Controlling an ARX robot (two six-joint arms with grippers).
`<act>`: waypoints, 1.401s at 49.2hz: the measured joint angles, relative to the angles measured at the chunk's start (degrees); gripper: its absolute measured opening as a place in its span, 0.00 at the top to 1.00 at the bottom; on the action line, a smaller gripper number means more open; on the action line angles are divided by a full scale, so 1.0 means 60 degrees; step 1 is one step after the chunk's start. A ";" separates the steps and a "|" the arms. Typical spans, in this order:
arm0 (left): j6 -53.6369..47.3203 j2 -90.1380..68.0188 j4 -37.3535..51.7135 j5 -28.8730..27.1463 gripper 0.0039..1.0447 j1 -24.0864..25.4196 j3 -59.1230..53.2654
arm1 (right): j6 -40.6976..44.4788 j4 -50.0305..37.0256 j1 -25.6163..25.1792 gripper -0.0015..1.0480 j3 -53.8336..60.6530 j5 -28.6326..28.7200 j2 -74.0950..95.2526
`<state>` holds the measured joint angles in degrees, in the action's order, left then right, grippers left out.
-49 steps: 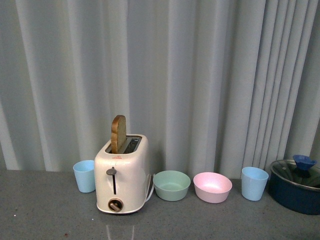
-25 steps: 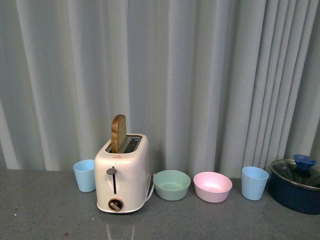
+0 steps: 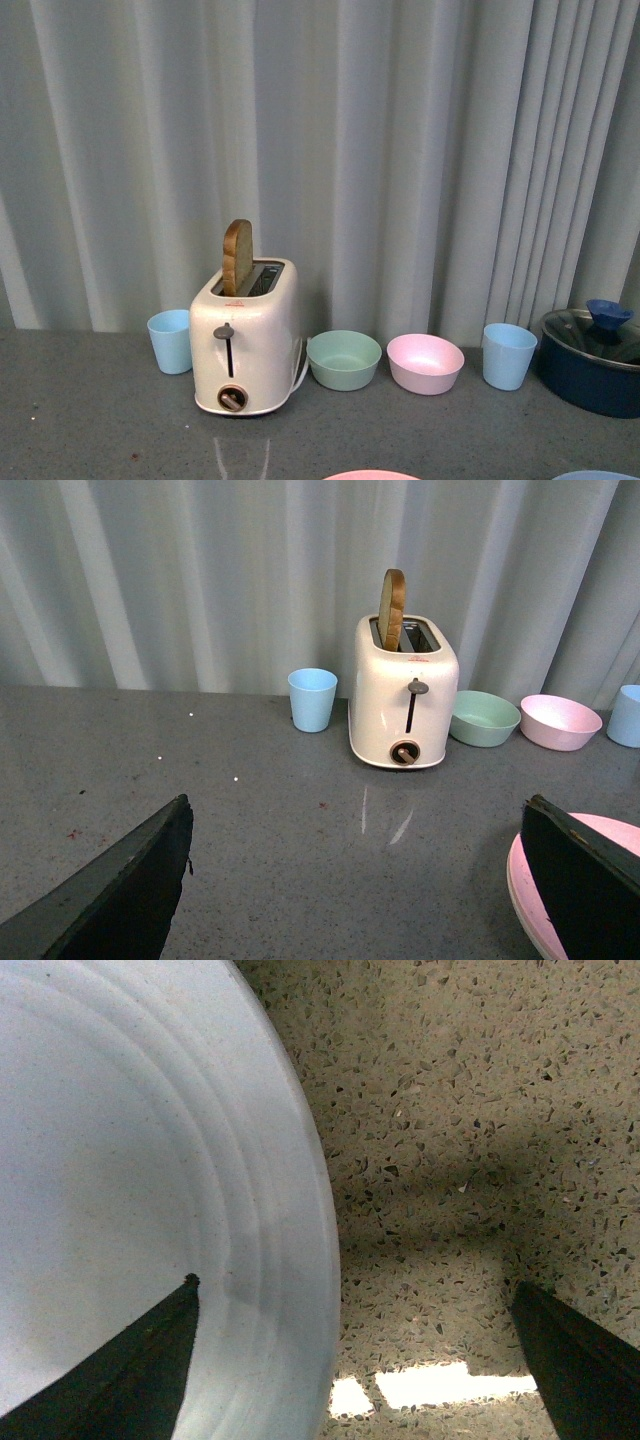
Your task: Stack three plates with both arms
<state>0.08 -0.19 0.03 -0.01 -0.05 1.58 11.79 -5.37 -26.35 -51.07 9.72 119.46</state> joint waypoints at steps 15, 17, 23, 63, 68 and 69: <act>0.0000 0.0000 0.0000 0.0000 0.06 0.0000 0.0000 | -0.0102 -0.0124 -0.0022 0.70 0.0000 0.0131 0.0022; 0.0000 0.0000 0.0000 0.0000 0.06 0.0000 0.0000 | -0.0102 -0.0135 -0.0022 0.77 0.0000 0.0135 0.0022; 0.0000 0.0000 0.0000 0.0000 0.06 0.0000 0.0000 | -0.0226 -0.0149 -0.0047 0.93 -0.0018 0.0193 0.0011; 0.0000 0.0000 0.0000 0.0000 0.06 0.0000 0.0000 | -0.0641 0.0856 -0.0098 0.97 -0.0703 0.0940 -0.3486; 0.0000 0.0000 0.0000 0.0000 0.06 0.0000 0.0000 | -0.0878 0.0707 0.0612 0.97 -0.0627 0.1067 -0.4182; 0.0000 0.0000 0.0000 0.0000 0.06 0.0000 0.0000 | -0.0929 0.0648 0.0798 0.97 -0.0579 0.1107 -0.4295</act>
<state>0.08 -0.19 0.03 -0.01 -0.05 1.58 6.22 -1.48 -21.56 -54.54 16.36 93.69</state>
